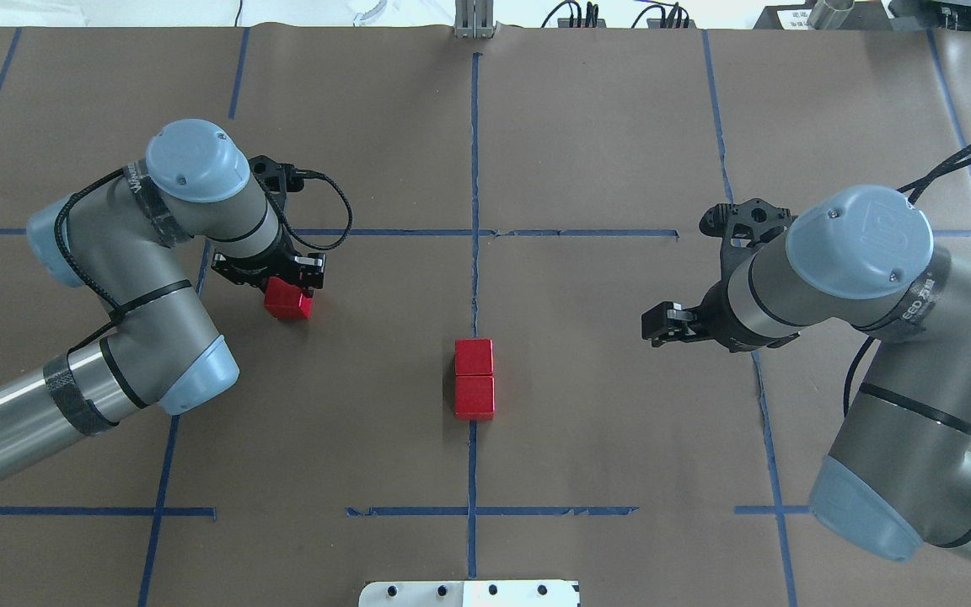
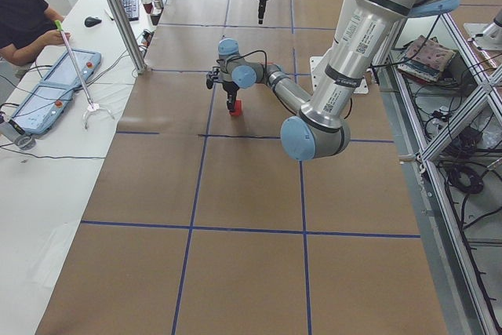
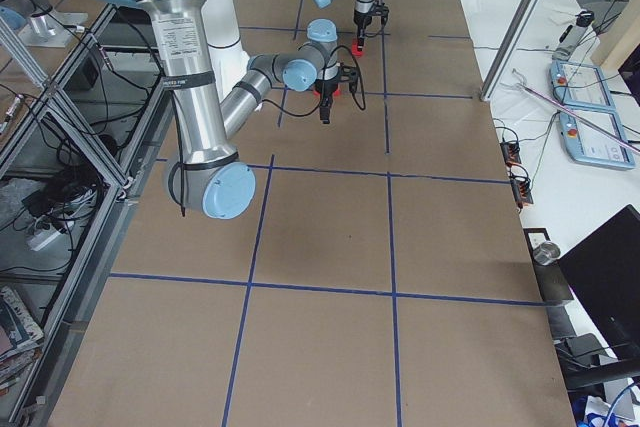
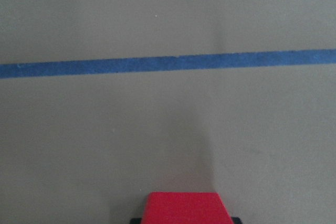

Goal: Form red blocks into L shape at center
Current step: 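Grasp the remaining red cube with the left gripper and lift it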

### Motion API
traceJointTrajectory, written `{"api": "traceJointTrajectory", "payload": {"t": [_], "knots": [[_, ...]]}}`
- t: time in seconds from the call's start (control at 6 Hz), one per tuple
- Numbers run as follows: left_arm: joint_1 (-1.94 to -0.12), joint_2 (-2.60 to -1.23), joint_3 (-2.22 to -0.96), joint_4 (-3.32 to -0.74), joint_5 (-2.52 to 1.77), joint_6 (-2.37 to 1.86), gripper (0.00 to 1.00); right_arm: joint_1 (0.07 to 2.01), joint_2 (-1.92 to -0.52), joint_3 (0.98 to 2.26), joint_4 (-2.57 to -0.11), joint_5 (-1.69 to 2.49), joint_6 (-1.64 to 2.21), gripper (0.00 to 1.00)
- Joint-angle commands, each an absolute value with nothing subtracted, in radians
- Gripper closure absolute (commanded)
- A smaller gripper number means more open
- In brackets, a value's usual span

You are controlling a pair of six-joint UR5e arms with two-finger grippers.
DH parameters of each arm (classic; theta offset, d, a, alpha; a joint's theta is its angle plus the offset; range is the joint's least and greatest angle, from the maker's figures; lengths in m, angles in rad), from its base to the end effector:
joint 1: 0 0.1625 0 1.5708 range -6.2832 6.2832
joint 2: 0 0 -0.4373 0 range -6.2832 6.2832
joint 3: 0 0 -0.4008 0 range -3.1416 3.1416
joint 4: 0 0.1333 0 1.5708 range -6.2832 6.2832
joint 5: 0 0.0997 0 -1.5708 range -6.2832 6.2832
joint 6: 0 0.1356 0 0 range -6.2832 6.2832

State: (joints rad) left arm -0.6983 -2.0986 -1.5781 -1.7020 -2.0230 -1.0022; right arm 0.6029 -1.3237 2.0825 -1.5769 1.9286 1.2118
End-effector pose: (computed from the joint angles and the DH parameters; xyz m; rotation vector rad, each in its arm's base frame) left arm 0.5029 -0.5188 0.3702 0.0367 0.7846 0.0277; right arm -0.4105 -0.3867 0.3353 0.0424 -0.8173 0.0955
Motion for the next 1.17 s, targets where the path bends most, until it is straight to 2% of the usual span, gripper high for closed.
{"api": "traceJointTrajectory", "payload": {"t": [0.0,0.5,0.67,1.0], "knots": [[-0.707,-2.097,-1.67,-1.663,-2.013,-1.169,1.0,0.604,-1.324,2.101,-1.577,1.934,1.212,0.0],[-0.646,-2.106,-1.716,-1.587,-1.931,-1.992,1.0,0.606,-1.339,2.117,-1.578,1.936,1.212,0.0],[-0.617,-2.109,-1.758,-1.528,-1.931,-2.17,1.0,0.607,-1.339,2.115,-1.578,1.936,1.21,0.0],[-0.553,-2.158,-1.763,-1.5,-1.936,-2.514,0.99,0.606,-1.339,2.112,-1.578,1.927,1.21,0.0]]}}
